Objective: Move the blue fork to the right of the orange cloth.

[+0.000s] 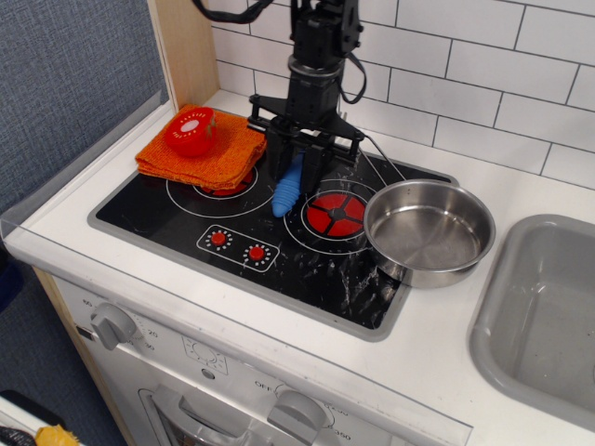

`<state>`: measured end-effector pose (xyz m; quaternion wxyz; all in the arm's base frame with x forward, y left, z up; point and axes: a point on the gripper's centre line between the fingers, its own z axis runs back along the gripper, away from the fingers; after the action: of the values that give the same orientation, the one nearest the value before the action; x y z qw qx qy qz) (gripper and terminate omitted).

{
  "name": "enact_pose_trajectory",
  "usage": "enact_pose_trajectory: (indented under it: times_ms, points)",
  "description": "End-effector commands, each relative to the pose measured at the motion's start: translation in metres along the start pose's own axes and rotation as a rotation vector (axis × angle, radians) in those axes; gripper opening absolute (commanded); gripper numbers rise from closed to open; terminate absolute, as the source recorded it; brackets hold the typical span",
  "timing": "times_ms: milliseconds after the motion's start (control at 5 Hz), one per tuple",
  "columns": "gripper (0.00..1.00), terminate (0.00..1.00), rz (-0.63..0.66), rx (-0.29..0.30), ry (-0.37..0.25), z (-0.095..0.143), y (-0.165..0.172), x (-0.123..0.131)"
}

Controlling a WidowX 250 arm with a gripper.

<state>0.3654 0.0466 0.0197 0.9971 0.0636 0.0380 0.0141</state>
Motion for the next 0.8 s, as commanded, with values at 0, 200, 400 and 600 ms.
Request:
enact_pose_trajectory:
  times_ms: [0, 200, 400, 600]
  points:
    - [1.0, 0.0, -0.056, -0.018, -0.085, 0.028, -0.01, 0.001]
    - [1.0, 0.0, -0.017, -0.058, -0.206, 0.052, 0.004, -0.004]
    - [1.0, 0.0, -0.009, -0.096, -0.252, 0.071, 0.018, -0.016]
    - [1.0, 0.0, -0.029, -0.118, -0.252, 0.076, 0.024, -0.026]
